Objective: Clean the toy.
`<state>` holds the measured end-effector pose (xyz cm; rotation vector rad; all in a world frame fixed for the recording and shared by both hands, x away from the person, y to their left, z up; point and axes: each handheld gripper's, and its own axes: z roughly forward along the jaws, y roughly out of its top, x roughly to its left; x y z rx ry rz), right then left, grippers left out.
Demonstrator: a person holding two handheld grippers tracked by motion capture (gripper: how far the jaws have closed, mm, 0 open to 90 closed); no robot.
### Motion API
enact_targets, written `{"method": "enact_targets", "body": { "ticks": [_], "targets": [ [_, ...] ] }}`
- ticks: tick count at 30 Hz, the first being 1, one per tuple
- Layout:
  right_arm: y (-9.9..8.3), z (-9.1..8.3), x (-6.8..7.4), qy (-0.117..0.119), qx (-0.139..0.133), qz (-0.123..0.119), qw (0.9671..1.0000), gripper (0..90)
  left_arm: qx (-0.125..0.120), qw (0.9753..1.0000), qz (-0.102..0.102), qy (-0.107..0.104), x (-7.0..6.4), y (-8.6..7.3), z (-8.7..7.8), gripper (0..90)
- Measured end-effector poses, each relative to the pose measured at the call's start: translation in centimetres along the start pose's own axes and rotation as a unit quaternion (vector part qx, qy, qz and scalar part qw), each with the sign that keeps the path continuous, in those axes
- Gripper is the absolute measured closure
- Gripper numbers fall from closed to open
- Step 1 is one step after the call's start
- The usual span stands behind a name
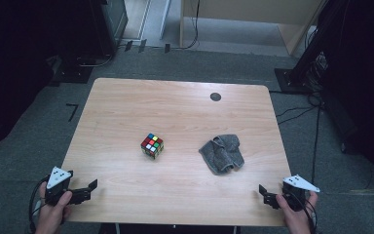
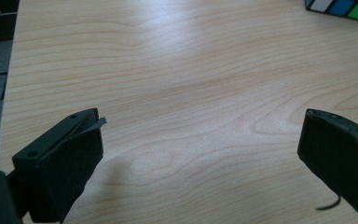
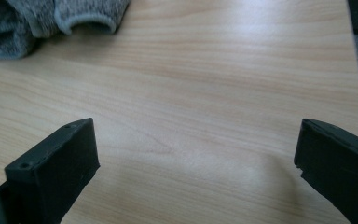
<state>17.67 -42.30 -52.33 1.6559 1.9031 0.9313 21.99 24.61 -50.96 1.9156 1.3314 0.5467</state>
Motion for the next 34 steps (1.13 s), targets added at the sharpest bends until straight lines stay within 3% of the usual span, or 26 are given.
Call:
{"method": "enact_targets", "body": {
  "ticks": [6, 10, 12, 34],
  "targets": [
    [0.0, 0.6, 0.5, -0.020, 0.021, -0.027, 0.9992, 0.0, 0.018, 0.9998, 0.006, 0.002, -0.2, -0.2, 0.4, 0.3],
    [0.1, 0.7, 0.5, -0.019, 0.023, -0.027, 0.9992, 0.0, 0.048, 0.9981, 0.034, 0.016, -0.8, -0.4, 0.9, 0.4],
    [0.1, 0.7, 0.5, -0.019, 0.023, -0.027, 0.9992, 0.0, 0.055, 0.9976, 0.040, 0.013, -0.9, -0.4, 1.1, 0.3],
    [0.1, 0.7, 0.5, -0.019, 0.022, -0.027, 0.9992, 0.0, 0.056, 0.9976, 0.035, 0.017, -0.9, -0.4, 1.1, 0.3]
  ]
}}
